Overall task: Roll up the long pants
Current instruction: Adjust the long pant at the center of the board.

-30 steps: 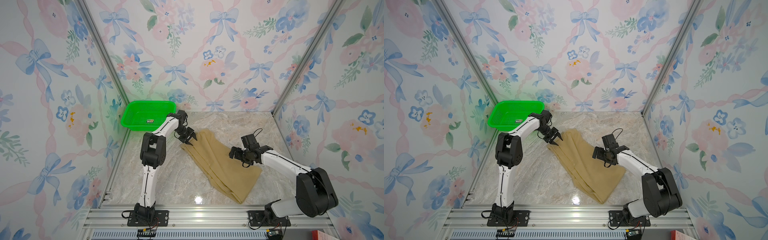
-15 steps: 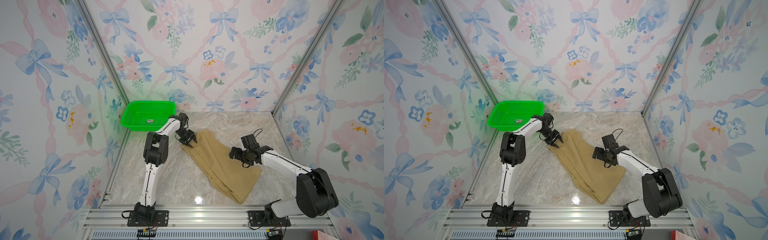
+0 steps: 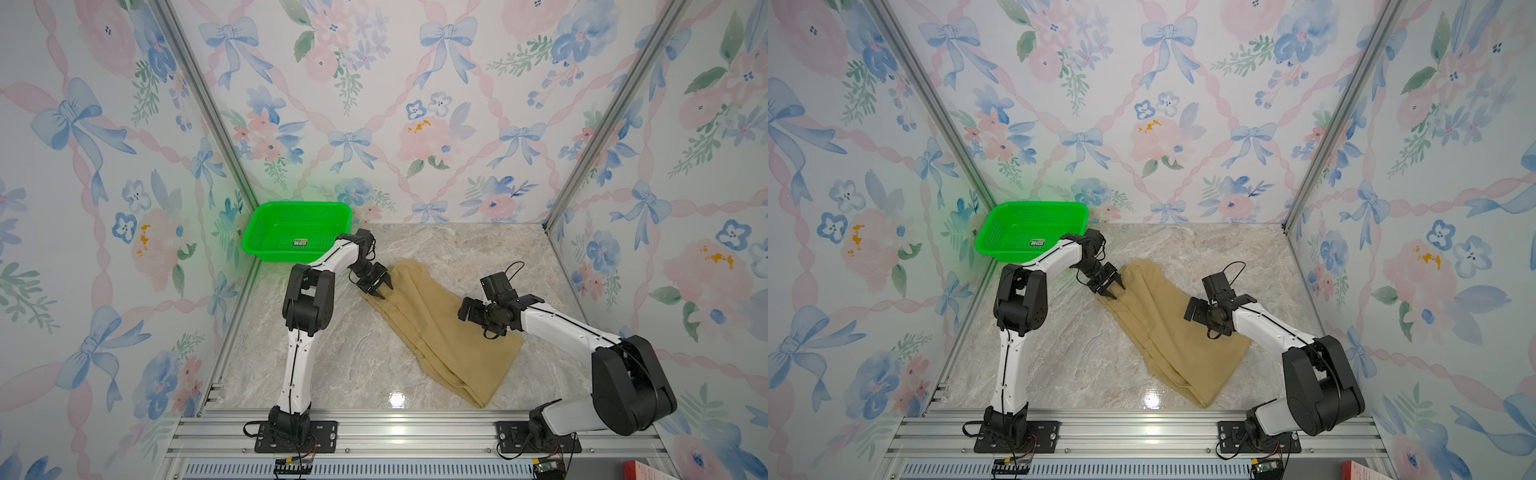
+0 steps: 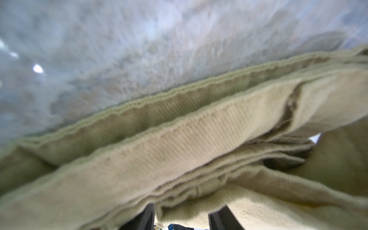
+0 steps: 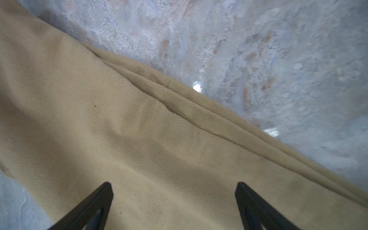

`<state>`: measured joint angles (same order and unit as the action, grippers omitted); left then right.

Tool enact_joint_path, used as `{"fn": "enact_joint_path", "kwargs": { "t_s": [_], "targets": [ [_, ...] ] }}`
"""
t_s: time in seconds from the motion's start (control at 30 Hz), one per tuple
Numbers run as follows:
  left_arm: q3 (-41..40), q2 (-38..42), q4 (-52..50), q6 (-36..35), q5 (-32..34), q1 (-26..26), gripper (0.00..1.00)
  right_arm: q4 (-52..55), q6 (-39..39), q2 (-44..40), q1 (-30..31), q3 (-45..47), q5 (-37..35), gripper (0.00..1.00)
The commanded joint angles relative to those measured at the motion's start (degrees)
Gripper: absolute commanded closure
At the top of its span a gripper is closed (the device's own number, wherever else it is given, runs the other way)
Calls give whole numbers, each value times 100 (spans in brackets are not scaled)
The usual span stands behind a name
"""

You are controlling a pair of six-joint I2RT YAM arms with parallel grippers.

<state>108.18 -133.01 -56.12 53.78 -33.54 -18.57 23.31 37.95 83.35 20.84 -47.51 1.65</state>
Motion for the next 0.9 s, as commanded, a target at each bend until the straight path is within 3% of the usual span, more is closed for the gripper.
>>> {"fn": "enact_joint_path", "kwargs": {
  "t_s": [0.0,0.1,0.23,0.47,0.5,0.57,0.6,0.7,0.73,0.77,0.83,0.87],
  "targets": [
    [-174,-17,-421,-180,520,-33,58,-29,107,42,74,36,-86,0],
    [-151,-80,-598,-259,820,-35,69,-20,106,24,95,22,-87,0],
    [-107,-198,-831,-409,1259,-33,100,-11,116,23,109,31,-87,0],
    [-303,-181,-337,-217,1033,-33,100,-28,124,93,173,57,-90,0],
    [-250,-216,-404,-178,962,-33,92,-33,124,102,168,65,-86,0],
    [-181,-246,-542,-200,920,-42,59,-50,142,119,168,81,-86,0],
    [-244,-206,-562,-161,958,-50,48,-52,151,120,175,88,-88,0],
    [-448,-30,-477,-112,1012,-46,43,-81,151,102,174,100,-87,0],
    [-447,6,-488,-139,1079,-44,48,-81,142,111,180,102,-87,0],
    [-445,33,-477,-185,1145,-42,72,-91,150,117,175,106,-86,0],
    [-479,90,-422,-186,1286,-42,100,-107,167,144,175,125,-81,0],
    [-463,84,-413,-193,1304,-33,100,-124,169,159,183,127,-70,0]
  ]
}}
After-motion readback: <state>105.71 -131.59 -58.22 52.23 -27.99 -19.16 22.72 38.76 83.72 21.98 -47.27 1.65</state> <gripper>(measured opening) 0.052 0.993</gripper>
